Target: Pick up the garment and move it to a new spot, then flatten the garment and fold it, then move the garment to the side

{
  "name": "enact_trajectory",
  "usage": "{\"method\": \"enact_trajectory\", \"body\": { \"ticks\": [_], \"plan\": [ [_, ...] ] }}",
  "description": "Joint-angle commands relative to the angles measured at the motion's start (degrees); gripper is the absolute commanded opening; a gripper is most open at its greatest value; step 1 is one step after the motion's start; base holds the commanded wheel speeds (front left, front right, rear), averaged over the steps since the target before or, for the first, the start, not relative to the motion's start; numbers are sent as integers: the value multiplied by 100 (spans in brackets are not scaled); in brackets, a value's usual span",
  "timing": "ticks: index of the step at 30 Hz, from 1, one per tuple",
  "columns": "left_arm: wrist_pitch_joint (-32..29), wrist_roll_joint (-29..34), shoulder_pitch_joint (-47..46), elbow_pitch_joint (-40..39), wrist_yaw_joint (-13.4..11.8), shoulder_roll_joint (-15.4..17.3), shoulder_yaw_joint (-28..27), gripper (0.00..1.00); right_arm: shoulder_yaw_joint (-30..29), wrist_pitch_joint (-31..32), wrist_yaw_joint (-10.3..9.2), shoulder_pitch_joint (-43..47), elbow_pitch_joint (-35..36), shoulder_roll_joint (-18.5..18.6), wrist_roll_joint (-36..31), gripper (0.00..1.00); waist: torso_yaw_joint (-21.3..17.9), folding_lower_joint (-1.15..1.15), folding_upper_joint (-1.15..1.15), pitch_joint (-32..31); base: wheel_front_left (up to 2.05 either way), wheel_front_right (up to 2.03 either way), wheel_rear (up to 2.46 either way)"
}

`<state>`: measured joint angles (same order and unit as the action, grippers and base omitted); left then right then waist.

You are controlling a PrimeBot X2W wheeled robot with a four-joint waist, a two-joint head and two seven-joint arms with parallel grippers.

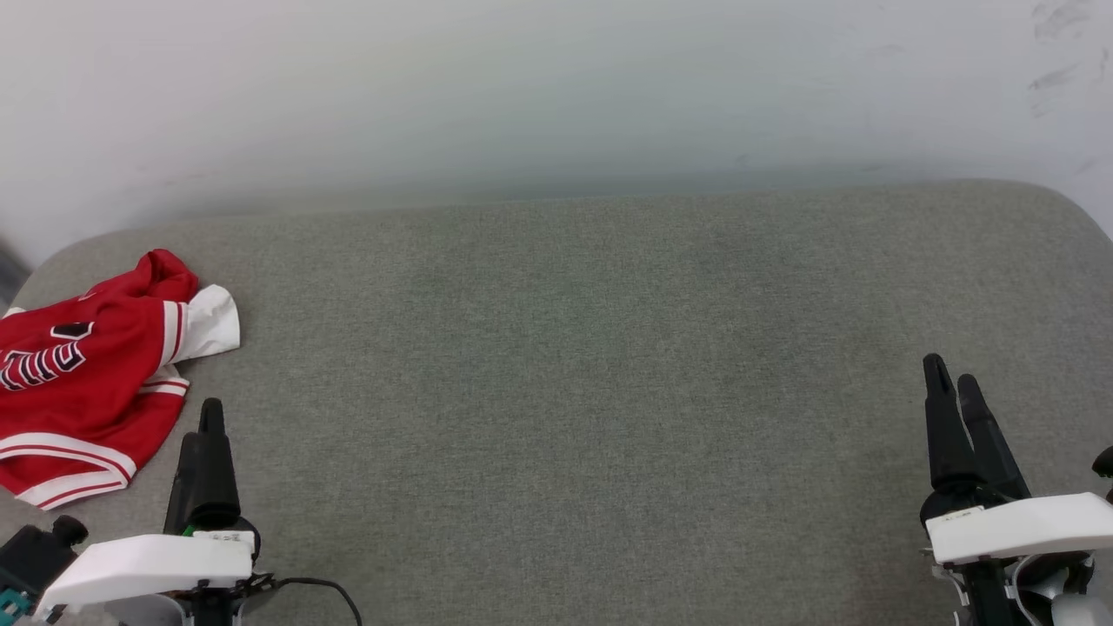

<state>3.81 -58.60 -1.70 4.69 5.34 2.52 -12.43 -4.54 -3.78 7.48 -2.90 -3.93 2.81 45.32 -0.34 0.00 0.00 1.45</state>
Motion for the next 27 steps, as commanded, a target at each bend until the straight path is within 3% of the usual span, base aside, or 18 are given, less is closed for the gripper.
{"method": "enact_trajectory", "body": {
  "ticks": [1,3,12,17,18,27],
  "plan": [
    [63,385,-18,-241,-67,24,74,100,32,-63,1,-103,141,12,-254,100,2,0,0,7,0,0,0],
    [118,920,35,-499,-294,25,286,100,84,-119,1,-105,228,12,-654,100,6,0,0,20,0,0,0],
    [280,2487,175,-1053,-805,131,1054,100,267,-280,1,-104,514,12,-1769,100,3,0,0,43,0,0,0],
    [363,2935,191,-1028,-1276,430,1582,100,310,-363,1,-82,578,12,-2218,100,-8,0,0,52,0,0,0],
    [363,2935,191,-1028,-1276,430,1582,100,310,-363,1,-82,578,12,-2218,100,-8,0,0,52,0,0,0],
    [503,3527,68,-1055,-2216,1007,2588,100,339,-503,1,-34,573,12,-2975,100,-25,0,0,61,0,0,0]
  ]
}}
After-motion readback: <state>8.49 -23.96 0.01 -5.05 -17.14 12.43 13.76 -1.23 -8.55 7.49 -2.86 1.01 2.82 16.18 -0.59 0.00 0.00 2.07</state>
